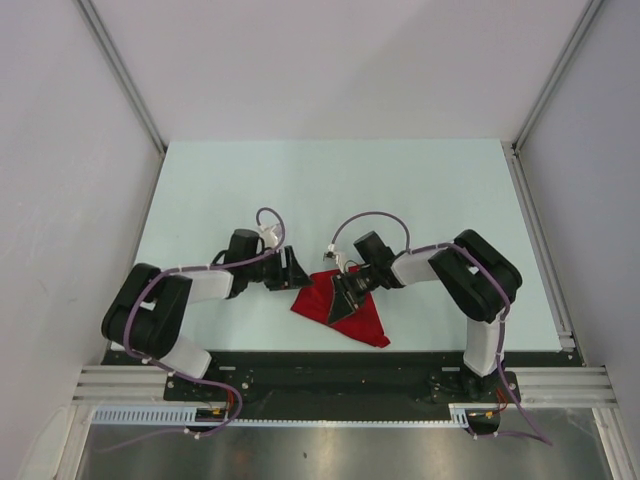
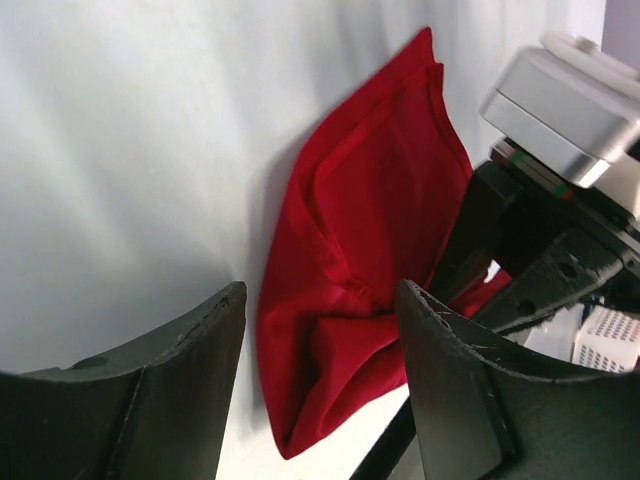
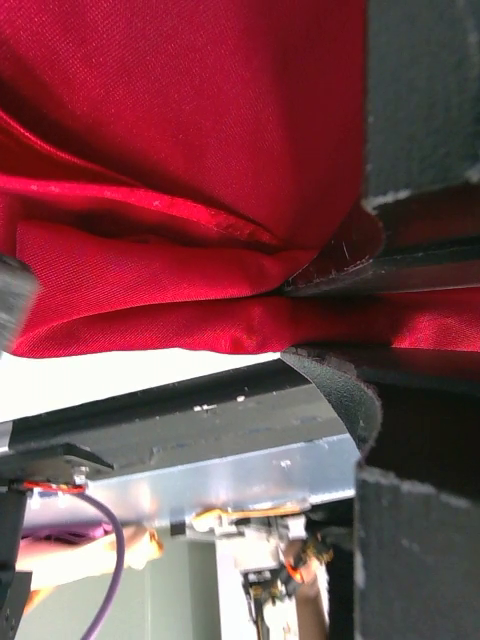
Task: Fold the napkin, place the utensils inside, and roll it up
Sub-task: Roll the napkin with the utensil
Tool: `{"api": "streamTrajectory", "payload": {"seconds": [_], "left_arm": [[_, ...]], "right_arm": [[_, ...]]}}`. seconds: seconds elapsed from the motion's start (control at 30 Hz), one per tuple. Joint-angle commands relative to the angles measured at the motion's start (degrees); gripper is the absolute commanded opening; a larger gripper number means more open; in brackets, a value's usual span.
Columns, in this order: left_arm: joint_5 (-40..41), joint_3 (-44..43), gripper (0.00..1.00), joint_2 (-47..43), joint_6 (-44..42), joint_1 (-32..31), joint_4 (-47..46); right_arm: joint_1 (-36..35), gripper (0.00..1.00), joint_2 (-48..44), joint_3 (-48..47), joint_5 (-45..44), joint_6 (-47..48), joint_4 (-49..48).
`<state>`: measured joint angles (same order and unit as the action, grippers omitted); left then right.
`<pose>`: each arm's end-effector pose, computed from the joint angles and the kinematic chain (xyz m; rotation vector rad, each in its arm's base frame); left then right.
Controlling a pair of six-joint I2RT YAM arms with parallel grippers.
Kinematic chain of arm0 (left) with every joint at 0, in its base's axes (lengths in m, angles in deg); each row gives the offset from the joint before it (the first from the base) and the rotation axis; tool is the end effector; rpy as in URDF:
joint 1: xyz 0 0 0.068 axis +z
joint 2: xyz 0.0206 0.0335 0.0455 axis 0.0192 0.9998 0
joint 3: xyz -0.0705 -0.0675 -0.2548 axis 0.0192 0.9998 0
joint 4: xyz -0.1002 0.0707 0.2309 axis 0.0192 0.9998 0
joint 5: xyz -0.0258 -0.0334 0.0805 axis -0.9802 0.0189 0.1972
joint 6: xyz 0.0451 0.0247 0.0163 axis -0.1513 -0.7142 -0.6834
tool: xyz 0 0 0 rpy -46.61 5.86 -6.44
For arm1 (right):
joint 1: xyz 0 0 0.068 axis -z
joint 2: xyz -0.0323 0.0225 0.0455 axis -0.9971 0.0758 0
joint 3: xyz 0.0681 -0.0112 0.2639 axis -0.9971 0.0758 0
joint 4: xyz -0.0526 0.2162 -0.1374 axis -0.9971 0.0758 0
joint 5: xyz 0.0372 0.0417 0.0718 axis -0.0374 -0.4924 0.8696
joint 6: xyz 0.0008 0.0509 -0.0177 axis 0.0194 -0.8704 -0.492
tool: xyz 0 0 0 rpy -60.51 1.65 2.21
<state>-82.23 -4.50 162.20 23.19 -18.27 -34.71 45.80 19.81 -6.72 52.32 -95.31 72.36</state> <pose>0.2410 -0.1072 0.1304 0.0923 2.4540 -1.1589 0.2350 0.2352 0.1049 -1.0783 2.3723 1.6036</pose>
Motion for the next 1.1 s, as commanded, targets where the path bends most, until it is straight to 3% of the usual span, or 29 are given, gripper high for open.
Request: {"api": "streamTrajectory", "payload": {"seconds": [0.0, 0.5, 0.7, 0.87, 0.93, 1.07], "left_arm": [[-2.9, 0.8, 0.67, 2.3, -0.9, -2.0, 0.4], [-3.3, 3.6, 0.52, 0.3, 0.2, -4.2, 3.0], [-3.4, 3.4, 0.59, -0.5, 0.2, -4.4, 3.8], [-3.4, 3.5, 0.36, -0.4, 0.0, -4.7, 4.5], [-3.5, 3.5, 0.31, -0.3, 0.0, -4.9, 4.6], [-2.3, 3.5, 0.06, -0.5, -0.3, -5.0, 5.3]], "right_arm": [[1.2, 0.18, 3.6, -0.9, 0.7, 2.8, 6.4], [4.2, 0.17, 7.9, -3.4, 2.1, 4.2, 8.7], [4.7, 0.17, 9.3, -4.0, 2.2, 4.4, 8.9], [5.1, 0.17, 9.4, -4.0, 2.0, 4.2, 8.6], [5.2, 0.17, 9.2, -4.0, 1.9, 3.9, 8.6], [5.5, 0.24, 8.2, -4.4, 1.0, 3.6, 8.9]]}}
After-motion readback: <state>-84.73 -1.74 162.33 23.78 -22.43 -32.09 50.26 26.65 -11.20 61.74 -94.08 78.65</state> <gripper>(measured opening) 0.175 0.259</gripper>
